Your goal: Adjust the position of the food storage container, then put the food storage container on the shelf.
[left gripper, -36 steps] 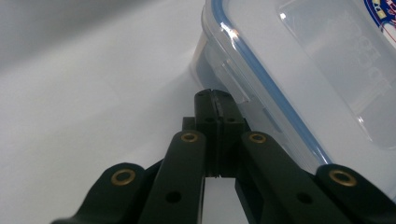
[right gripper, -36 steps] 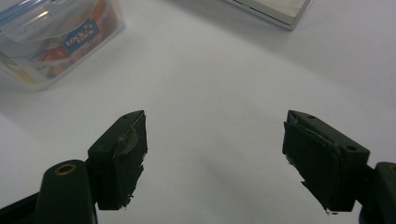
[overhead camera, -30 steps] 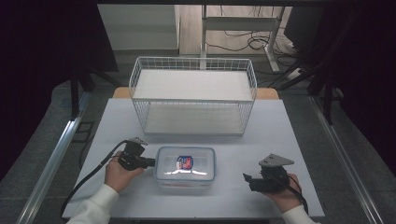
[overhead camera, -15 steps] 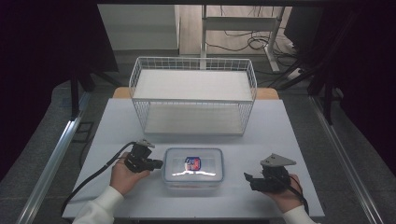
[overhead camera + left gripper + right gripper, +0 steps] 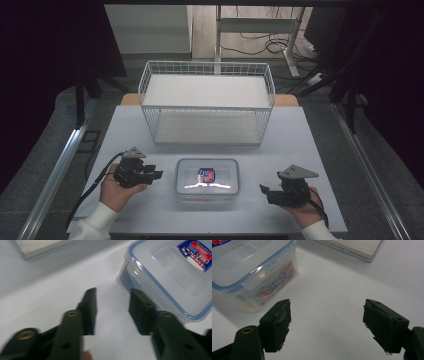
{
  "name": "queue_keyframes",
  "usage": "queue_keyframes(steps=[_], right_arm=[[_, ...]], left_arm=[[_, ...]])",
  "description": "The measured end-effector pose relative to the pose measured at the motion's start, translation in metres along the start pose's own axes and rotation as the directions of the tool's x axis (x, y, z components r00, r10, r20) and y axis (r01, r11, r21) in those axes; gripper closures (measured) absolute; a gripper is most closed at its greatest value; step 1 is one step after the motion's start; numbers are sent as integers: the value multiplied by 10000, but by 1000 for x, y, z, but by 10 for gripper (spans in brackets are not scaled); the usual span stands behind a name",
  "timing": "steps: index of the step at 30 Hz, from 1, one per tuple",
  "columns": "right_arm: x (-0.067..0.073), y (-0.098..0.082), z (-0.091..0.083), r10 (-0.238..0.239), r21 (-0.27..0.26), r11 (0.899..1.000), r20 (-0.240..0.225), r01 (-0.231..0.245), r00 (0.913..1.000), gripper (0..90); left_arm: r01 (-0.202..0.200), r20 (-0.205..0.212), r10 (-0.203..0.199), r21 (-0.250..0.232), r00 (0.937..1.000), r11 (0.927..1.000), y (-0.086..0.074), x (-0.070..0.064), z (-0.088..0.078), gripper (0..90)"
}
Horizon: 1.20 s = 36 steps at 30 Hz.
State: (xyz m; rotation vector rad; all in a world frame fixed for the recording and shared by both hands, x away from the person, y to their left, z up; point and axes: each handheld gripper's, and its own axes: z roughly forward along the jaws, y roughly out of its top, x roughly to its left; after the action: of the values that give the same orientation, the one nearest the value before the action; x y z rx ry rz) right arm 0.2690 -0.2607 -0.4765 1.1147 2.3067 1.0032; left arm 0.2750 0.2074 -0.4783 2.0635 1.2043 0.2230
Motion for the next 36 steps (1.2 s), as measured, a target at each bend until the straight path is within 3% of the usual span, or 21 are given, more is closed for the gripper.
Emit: queue_keyframes(steps=[8, 15, 22, 24, 27, 31, 36], right_arm=[[2, 1, -1, -19, -304, 9995, -401, 6, 9992, 225], [4, 2, -2, -48, -612, 9981, -683, 6, 9977, 220], [4, 2, -2, 249, -774, 9964, -1089, -335, 9937, 213], [4, 3, -2, 437, -790, 9954, -1292, -542, 9907, 213], [9, 8, 1, 777, -753, 9928, -1858, -930, 9795, 218], [20, 15, 11, 831, -464, 9942, -2379, -968, 9677, 213], [29, 19, 19, 814, -265, 9954, -2786, -923, 9570, 212]], left_arm=[[301, 313, -287, -456, 9991, 9985, 0, -2, -7, 377], [368, 613, -325, -703, 9976, 9968, 0, -2, -9, 294], [497, 835, -436, -724, 9956, 9961, 1, -1, -8, 240], [607, 1021, -530, -731, 9934, 9955, 1, -1, -7, 231], [767, 1376, -666, -694, 9882, 9946, 2, -2, -3, 209], [1206, 1849, -1058, -706, 9770, 9902, 3, -4, 1, 181], [1323, 2091, -1176, -574, 9708, 9896, 1, -7, 5, 163]])
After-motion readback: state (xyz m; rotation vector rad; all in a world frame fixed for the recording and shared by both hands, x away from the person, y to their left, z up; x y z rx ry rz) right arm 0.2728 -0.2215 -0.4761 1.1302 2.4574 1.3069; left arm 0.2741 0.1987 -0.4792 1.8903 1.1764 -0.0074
